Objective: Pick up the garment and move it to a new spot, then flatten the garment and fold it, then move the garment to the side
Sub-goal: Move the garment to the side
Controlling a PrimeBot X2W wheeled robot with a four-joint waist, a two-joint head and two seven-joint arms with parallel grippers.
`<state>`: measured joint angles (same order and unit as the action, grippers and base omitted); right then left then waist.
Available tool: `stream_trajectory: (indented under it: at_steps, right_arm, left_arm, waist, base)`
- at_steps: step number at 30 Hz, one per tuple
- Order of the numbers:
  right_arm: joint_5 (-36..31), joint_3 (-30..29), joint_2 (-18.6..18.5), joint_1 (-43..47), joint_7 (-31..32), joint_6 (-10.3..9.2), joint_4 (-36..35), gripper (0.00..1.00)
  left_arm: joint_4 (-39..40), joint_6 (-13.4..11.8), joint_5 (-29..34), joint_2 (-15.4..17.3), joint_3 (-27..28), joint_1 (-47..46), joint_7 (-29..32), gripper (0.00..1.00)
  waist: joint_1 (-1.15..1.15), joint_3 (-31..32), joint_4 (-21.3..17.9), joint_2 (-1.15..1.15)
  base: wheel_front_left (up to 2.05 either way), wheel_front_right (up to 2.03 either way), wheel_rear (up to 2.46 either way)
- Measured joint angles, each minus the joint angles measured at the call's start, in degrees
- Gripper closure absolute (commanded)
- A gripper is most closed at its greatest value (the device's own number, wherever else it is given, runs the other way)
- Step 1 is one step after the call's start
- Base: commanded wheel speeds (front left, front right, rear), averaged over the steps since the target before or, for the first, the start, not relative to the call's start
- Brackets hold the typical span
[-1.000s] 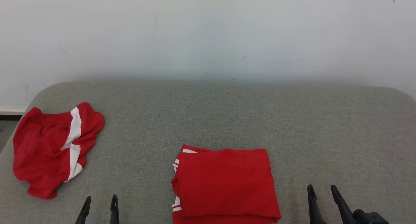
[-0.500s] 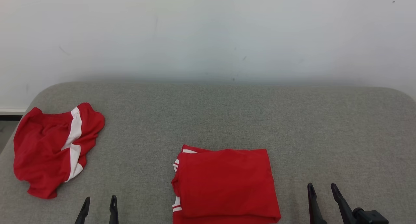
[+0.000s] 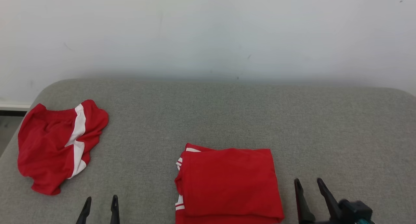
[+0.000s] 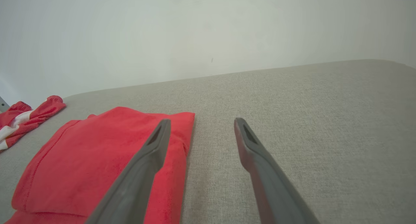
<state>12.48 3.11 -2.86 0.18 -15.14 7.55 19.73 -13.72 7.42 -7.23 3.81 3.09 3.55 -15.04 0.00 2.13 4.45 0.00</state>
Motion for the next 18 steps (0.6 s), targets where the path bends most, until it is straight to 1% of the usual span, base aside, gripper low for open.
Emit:
stream_trajectory:
  at_steps: [5, 6, 7, 9, 12, 18]
  right_arm:
    - [0.83, 2.93, 0.03, -6.61, 0.01, 0.00, 7.22, 0.00]
    - [1.14, 3.45, 0.02, -8.08, 0.00, 0.00, 9.42, 0.00]
    - [1.44, 4.33, 0.01, -10.93, 0.00, 0.00, 14.00, 0.00]
    - [1.83, 5.35, -0.01, -13.88, 0.01, 0.00, 20.40, 0.00]
    - [5.42, 7.21, 0.00, -18.09, 0.11, 0.00, 28.06, 0.00]
    - [9.56, 9.33, 0.00, -23.77, 0.05, 0.00, 39.25, 0.00]
  left_arm:
    - [-0.21, 0.00, -0.31, -0.05, -0.37, -0.07, 0.00, 0.00]
    - [-0.30, 0.00, -0.33, -0.08, -0.47, -0.09, 0.00, 0.00]
    - [-0.45, 0.00, -0.37, -0.07, -0.65, -0.15, 0.00, 0.00]
    - [-0.59, 0.00, -0.42, -0.10, -1.00, -0.30, 0.00, 0.00]
    - [-0.88, 0.00, -0.47, -0.11, -1.70, -0.63, 0.00, 0.00]
    - [-1.20, 0.00, -1.11, -0.01, -2.61, -1.48, 0.00, 0.00]
  waist:
    - [0.00, -0.48, 0.67, 0.00]
    - [0.00, -0.56, 0.86, 0.00]
    - [0.00, -0.71, 1.26, 0.00]
    - [0.00, -0.87, 1.73, 0.00]
    - [0.00, -1.11, 2.58, 0.00]
    - [0.00, -1.63, 4.64, 0.00]
  base:
    - [0.00, 0.00, 0.00]
    - [0.00, 0.00, 0.00]
    - [0.00, 0.00, 0.00]
    - [0.00, 0.00, 0.00]
    - [0.00, 0.00, 0.00]
    - [0.00, 0.00, 0.00]
